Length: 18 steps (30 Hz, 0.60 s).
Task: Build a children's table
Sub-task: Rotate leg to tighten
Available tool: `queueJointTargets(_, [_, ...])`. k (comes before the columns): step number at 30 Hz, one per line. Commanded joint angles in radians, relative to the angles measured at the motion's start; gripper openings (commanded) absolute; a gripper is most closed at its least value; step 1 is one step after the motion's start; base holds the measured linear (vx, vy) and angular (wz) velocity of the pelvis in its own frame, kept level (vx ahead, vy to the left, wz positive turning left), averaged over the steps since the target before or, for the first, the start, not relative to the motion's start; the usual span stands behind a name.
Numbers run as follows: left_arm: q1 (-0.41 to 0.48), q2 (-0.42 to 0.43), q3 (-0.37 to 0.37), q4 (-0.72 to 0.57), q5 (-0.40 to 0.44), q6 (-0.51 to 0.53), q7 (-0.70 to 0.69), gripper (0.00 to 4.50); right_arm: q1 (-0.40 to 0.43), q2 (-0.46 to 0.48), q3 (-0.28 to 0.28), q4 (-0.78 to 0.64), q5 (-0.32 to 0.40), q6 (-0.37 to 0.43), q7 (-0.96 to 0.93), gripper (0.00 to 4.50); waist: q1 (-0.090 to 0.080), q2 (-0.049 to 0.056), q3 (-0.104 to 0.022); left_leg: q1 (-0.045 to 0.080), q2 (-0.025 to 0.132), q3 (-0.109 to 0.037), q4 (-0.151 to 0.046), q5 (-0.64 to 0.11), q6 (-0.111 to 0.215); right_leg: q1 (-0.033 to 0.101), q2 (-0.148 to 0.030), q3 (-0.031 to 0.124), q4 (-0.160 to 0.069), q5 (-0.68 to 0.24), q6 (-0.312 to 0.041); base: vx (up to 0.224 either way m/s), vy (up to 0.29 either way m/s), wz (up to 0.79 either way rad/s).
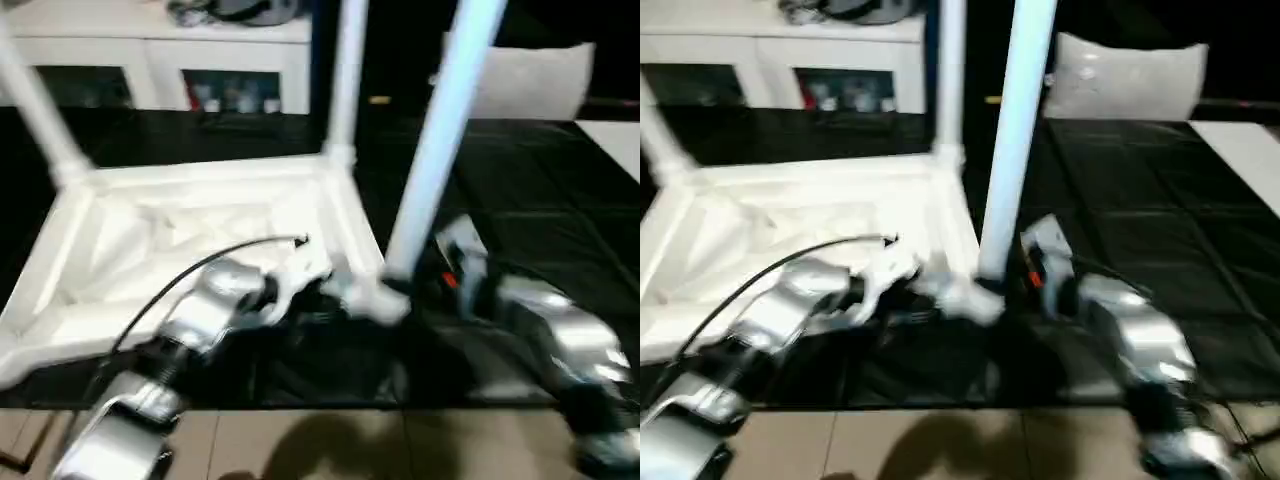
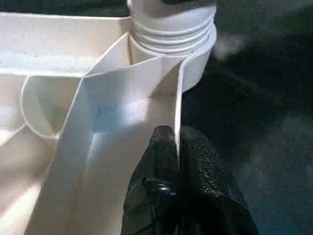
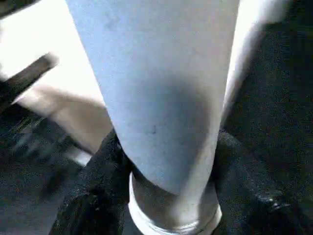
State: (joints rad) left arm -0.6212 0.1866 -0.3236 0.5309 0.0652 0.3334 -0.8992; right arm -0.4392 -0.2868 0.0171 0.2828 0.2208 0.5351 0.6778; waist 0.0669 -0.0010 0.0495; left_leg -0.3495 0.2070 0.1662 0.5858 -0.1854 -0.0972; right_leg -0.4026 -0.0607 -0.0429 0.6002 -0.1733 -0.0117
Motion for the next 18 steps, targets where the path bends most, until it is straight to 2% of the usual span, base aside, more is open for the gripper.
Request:
queueJointTargets(1, [-0.009, -0.050, 0.015, 0.025, 0.010, 0.029, 0.126, 0.00, -0.013, 0.060, 0.015, 0.074, -0.037, 0.028, -0.145, 2.05, 0.002, -0.012, -0.057, -0.003, 0.007, -0.003, -0.072, -0.231, 0.000, 0.046, -0.063, 0.027, -0.093, -0.438, -0.110, 0.000, 0.000, 0.00])
queueJointTargets(2, [-0.012, -0.075, 0.024, 0.036, 0.015, 0.030, 0.178, 0.00, -0.024, 0.090, 0.007, 0.101, -0.058, 0.018, -0.224, 2.05, -0.007, -0.013, -0.056, -0.006, 0.006, -0.001, -0.071, -0.227, 0.001, 0.042, -0.061, 0.029, -0.093, -0.419, -0.116, 0.000, 0.000, 0.00])
queueJointTargets(4, [-0.014, -0.109, 0.035, 0.043, 0.020, 0.031, 0.230, 0.00, -0.035, 0.132, 0.013, 0.127, -0.092, 0.004, -0.300, 2.05, -0.012, -0.012, -0.057, -0.003, 0.003, -0.001, -0.070, -0.231, 0.001, 0.042, -0.062, 0.027, -0.096, -0.435, -0.114, 0.000, 0.000, 0.00])
queueJointTargets(9, [-0.014, -0.108, 0.024, 0.043, 0.031, 0.024, 0.216, 0.00, -0.039, 0.152, 0.011, 0.128, -0.099, -0.011, -0.297, 2.05, -0.013, -0.013, -0.057, -0.005, 0.004, 0.000, -0.071, -0.233, 0.023, 0.042, -0.060, 0.029, -0.098, -0.431, -0.101, 0.000, 0.000, 0.00])
queueJointTargets(10, [-0.013, -0.106, 0.021, 0.042, 0.032, 0.023, 0.212, 0.00, -0.038, 0.150, 0.012, 0.128, -0.095, -0.018, -0.286, 2.56, -0.014, -0.012, -0.056, -0.005, 0.005, 0.000, -0.072, -0.240, 0.024, 0.041, -0.061, 0.030, -0.098, -0.430, -0.102, 0.000, 0.000, 0.00])
queueJointTargets(11, [-0.011, -0.102, 0.016, 0.039, 0.033, 0.018, 0.206, 0.00, -0.034, 0.144, 0.015, 0.122, -0.087, -0.029, -0.266, 2.68, -0.014, -0.012, -0.055, -0.005, 0.004, 0.001, -0.072, -0.244, 0.025, 0.041, -0.060, 0.030, -0.099, -0.433, -0.102, 0.000, 0.000, 0.00])
queueJointTargets(13, [-0.006, -0.097, 0.011, 0.035, 0.031, 0.010, 0.194, 0.00, -0.026, 0.133, 0.021, 0.108, -0.077, -0.033, -0.235, 2.71, -0.014, -0.012, -0.055, -0.005, 0.005, 0.001, -0.072, -0.249, 0.029, 0.041, -0.061, 0.030, -0.100, -0.437, -0.101, 0.000, 0.000, 0.00])
queueJointTargets(14, [-0.003, -0.096, 0.009, 0.034, 0.029, 0.005, 0.191, 0.00, -0.023, 0.130, 0.023, 0.103, -0.073, -0.035, -0.225, 2.96, -0.013, -0.013, -0.056, -0.006, 0.005, 0.001, -0.072, -0.243, 0.030, 0.042, -0.062, 0.030, -0.100, -0.431, -0.102, 0.000, 0.000, 0.00])
queueJointTargets(18, [0.009, -0.070, -0.002, 0.027, 0.026, -0.017, 0.149, 0.00, -0.012, 0.079, 0.025, 0.077, -0.053, -0.055, -0.139, 3.19, -0.008, -0.013, -0.058, -0.006, 0.006, 0.002, -0.070, -0.218, 0.041, 0.045, -0.063, 0.031, -0.096, -0.391, -0.114, 0.000, 0.000, 0.00])
